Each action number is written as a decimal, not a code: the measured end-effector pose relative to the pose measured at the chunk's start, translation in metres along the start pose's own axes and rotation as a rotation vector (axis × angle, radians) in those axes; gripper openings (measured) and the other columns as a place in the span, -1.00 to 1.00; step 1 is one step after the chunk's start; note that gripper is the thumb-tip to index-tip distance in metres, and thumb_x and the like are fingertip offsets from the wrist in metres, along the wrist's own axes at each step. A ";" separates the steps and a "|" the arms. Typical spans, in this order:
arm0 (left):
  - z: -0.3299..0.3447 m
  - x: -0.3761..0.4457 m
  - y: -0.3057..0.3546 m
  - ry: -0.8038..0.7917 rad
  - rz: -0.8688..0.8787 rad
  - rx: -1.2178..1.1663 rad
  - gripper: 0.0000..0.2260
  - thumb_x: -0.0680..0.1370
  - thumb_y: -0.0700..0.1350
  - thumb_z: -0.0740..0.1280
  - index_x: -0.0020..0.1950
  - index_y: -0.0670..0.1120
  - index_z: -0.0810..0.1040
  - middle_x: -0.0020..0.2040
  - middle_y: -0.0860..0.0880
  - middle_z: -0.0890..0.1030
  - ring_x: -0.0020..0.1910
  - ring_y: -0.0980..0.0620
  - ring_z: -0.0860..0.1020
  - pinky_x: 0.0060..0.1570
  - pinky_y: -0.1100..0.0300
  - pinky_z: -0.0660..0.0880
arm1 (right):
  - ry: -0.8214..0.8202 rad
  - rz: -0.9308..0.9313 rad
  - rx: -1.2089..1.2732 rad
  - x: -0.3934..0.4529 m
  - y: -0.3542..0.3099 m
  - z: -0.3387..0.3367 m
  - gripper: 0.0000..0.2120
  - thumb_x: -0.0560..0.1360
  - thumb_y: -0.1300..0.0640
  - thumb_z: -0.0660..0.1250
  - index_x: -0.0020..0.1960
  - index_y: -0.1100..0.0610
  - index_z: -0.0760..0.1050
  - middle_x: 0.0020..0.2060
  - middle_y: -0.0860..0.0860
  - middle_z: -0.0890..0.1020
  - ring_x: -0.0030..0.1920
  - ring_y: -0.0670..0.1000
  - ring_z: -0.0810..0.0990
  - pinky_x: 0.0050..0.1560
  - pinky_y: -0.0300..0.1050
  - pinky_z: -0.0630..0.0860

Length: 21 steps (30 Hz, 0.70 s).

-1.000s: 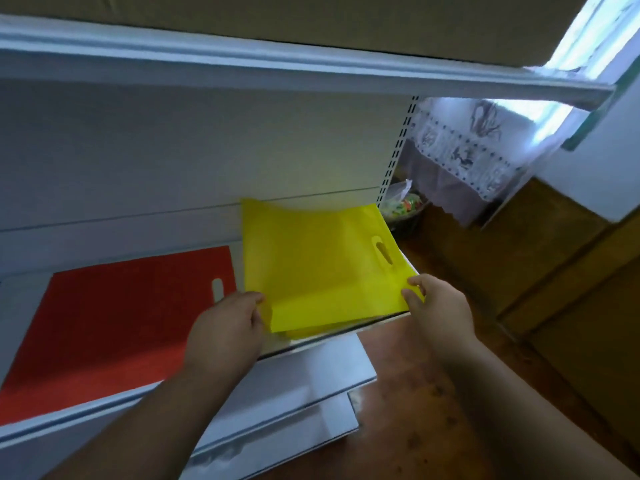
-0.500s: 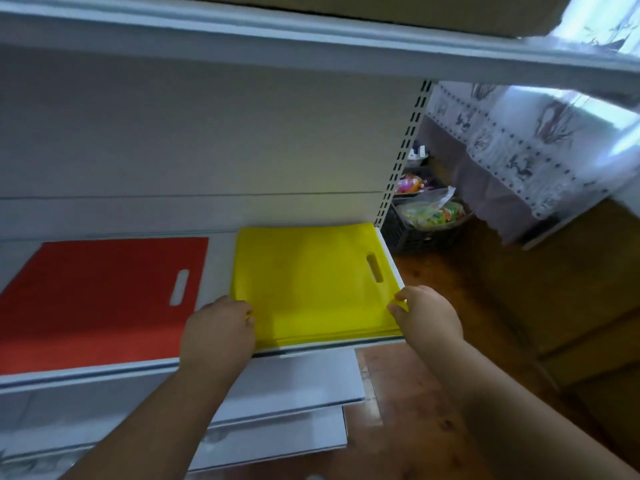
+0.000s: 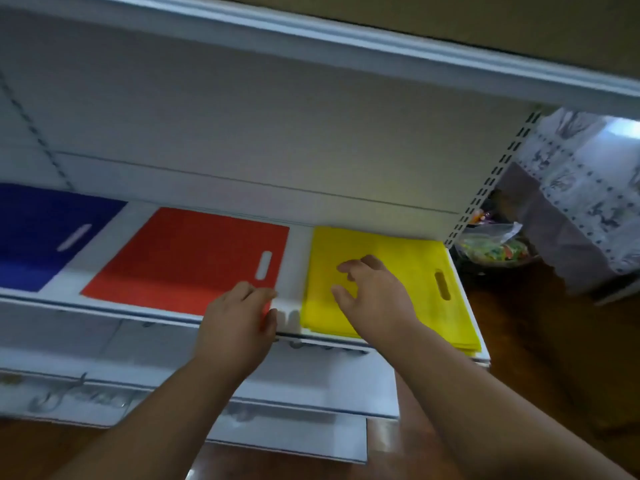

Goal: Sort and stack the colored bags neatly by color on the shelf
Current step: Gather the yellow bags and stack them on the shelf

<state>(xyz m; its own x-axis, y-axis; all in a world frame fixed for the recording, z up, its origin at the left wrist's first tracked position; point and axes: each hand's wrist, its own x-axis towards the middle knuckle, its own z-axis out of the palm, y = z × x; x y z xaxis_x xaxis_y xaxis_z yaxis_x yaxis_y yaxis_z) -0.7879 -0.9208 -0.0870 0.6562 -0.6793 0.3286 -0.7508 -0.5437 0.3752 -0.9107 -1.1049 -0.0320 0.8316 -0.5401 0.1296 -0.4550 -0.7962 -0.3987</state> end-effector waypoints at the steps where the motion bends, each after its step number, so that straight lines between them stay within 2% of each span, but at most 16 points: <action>1: -0.012 -0.007 -0.015 0.017 -0.029 -0.015 -0.68 0.45 0.01 0.22 0.09 -0.04 0.65 -0.14 -0.04 0.57 -0.24 -0.15 0.58 -0.23 0.06 0.53 | -0.001 -0.044 0.013 0.005 -0.024 0.006 -0.64 0.53 -0.06 0.31 0.31 -0.01 0.48 0.16 0.00 0.51 0.09 0.07 0.58 0.05 -0.02 0.53; 4: -0.057 -0.041 -0.068 0.041 -0.188 -0.041 -0.73 0.51 -0.04 0.35 0.20 0.03 0.59 -0.11 0.04 0.57 -0.19 -0.05 0.58 -0.23 0.11 0.51 | -0.009 -0.175 0.065 0.011 -0.101 0.031 -0.63 0.56 -0.06 0.29 0.34 -0.02 0.45 0.03 -0.06 0.56 0.05 0.01 0.55 0.06 -0.08 0.47; 7: -0.110 -0.081 -0.135 0.027 -0.315 0.004 -0.64 0.52 0.00 0.36 0.32 0.15 0.47 -0.15 0.12 0.57 -0.22 -0.01 0.56 -0.28 0.11 0.50 | -0.054 -0.267 0.174 0.012 -0.191 0.061 -0.60 0.58 -0.07 0.26 0.40 -0.04 0.39 -0.13 -0.12 0.56 -0.08 -0.03 0.54 -0.01 -0.09 0.42; 10: -0.161 -0.118 -0.207 0.067 -0.368 0.070 -0.60 0.53 0.00 0.35 0.37 0.12 0.45 -0.19 0.11 0.56 -0.22 0.01 0.56 -0.30 0.13 0.43 | -0.068 -0.403 0.241 0.014 -0.282 0.094 -0.59 0.57 -0.06 0.28 0.39 -0.03 0.39 -0.04 -0.09 0.56 -0.09 -0.05 0.53 -0.02 -0.07 0.48; 13: -0.206 -0.159 -0.264 0.089 -0.435 0.113 -0.69 0.55 0.03 0.29 0.29 0.11 0.53 -0.05 0.10 0.54 -0.14 0.05 0.58 -0.22 0.14 0.48 | -0.086 -0.519 0.283 0.015 -0.365 0.124 -0.63 0.56 -0.02 0.31 0.35 0.00 0.46 0.15 -0.03 0.53 0.00 -0.01 0.54 0.06 -0.13 0.44; 15: -0.230 -0.180 -0.296 0.108 -0.501 0.142 -0.74 0.56 0.06 0.25 0.23 0.13 0.57 0.02 0.11 0.51 -0.16 0.08 0.57 -0.20 0.14 0.53 | -0.123 -0.565 0.303 0.017 -0.410 0.140 -0.63 0.57 -0.05 0.28 0.36 -0.01 0.45 0.13 -0.07 0.52 -0.08 -0.08 0.48 0.02 -0.14 0.44; 18: -0.257 -0.189 -0.343 0.165 -0.609 0.132 -0.72 0.57 0.04 0.30 0.29 0.18 0.51 0.06 0.14 0.51 -0.18 0.14 0.55 -0.19 0.21 0.51 | -0.204 -0.606 0.338 0.030 -0.467 0.165 -0.61 0.58 -0.12 0.24 0.39 -0.09 0.38 -0.01 -0.16 0.53 -0.18 -0.18 0.46 -0.16 -0.25 0.38; 21: -0.277 -0.185 -0.387 0.215 -0.680 0.112 -0.62 0.58 0.04 0.29 0.40 0.18 0.40 0.08 0.15 0.54 -0.13 0.18 0.51 -0.20 0.29 0.45 | -0.241 -0.657 0.360 0.052 -0.516 0.193 -0.59 0.58 -0.12 0.24 0.41 -0.11 0.36 -0.01 -0.16 0.51 -0.16 -0.15 0.50 -0.13 -0.19 0.44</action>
<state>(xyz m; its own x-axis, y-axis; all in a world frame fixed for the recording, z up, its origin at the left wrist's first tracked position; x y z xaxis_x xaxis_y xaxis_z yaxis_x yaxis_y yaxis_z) -0.5974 -0.4484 -0.0533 0.9730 -0.0668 0.2211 -0.1663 -0.8669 0.4699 -0.5713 -0.6695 0.0056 0.9593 0.1174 0.2569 0.2509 -0.7723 -0.5837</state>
